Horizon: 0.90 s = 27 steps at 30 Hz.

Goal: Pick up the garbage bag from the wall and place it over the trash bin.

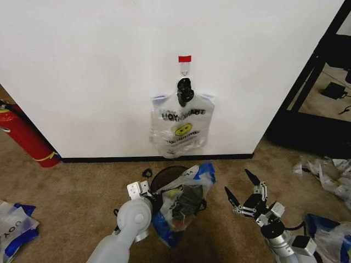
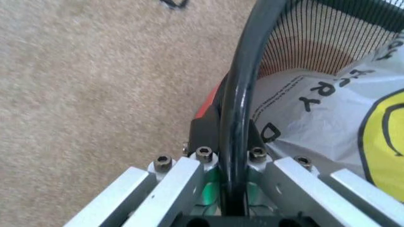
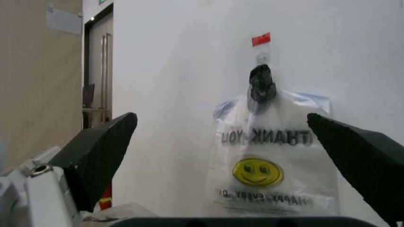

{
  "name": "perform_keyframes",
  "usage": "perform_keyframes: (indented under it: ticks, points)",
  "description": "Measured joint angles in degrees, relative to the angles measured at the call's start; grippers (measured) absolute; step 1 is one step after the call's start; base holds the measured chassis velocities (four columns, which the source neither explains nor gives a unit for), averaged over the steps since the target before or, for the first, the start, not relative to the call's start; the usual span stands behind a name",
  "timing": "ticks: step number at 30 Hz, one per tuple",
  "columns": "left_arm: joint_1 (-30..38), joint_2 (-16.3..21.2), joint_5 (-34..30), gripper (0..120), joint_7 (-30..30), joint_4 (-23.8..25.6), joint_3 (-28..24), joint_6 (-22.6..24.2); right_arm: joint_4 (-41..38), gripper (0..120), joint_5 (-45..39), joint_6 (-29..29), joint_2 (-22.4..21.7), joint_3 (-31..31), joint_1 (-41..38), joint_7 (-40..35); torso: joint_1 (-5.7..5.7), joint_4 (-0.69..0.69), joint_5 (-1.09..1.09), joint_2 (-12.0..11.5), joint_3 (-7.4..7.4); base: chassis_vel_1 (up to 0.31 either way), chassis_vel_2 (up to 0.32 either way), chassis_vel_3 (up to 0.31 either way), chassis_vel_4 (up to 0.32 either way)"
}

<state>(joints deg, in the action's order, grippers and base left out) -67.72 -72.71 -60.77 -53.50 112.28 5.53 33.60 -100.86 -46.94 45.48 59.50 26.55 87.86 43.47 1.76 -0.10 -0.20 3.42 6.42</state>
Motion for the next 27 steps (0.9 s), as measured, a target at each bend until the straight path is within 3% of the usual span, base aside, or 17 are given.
perform_keyframes:
  ticks: [8, 16, 27]
  points:
    - [-1.31, -3.16, 3.18, 0, -0.51, -1.10, 0.69, -1.49, 1.77, 100, 0.66, -0.23, 0.80, -1.23, -1.77, 0.21, 0.00, 0.02, 0.02, 0.00, 0.00, 0.000, 0.000, 0.000, 0.000]
    - [-0.61, -2.72, 3.12, 0, -0.23, -0.44, 0.53, -1.20, 2.12, 100, 1.08, -0.52, 0.97, -1.17, -1.93, 0.20, 0.00, -0.01, -0.01, -0.02, 0.01, 0.000, 0.000, 0.000, 0.000]
    - [-0.47, 1.73, 6.05, 43, 1.48, 2.84, 0.48, -0.16, 3.61, 100, 1.54, -0.48, 1.23, -0.97, -1.99, 0.16, 0.01, 0.00, -0.01, -0.02, 0.01, 0.000, 0.000, 0.000, 0.000]
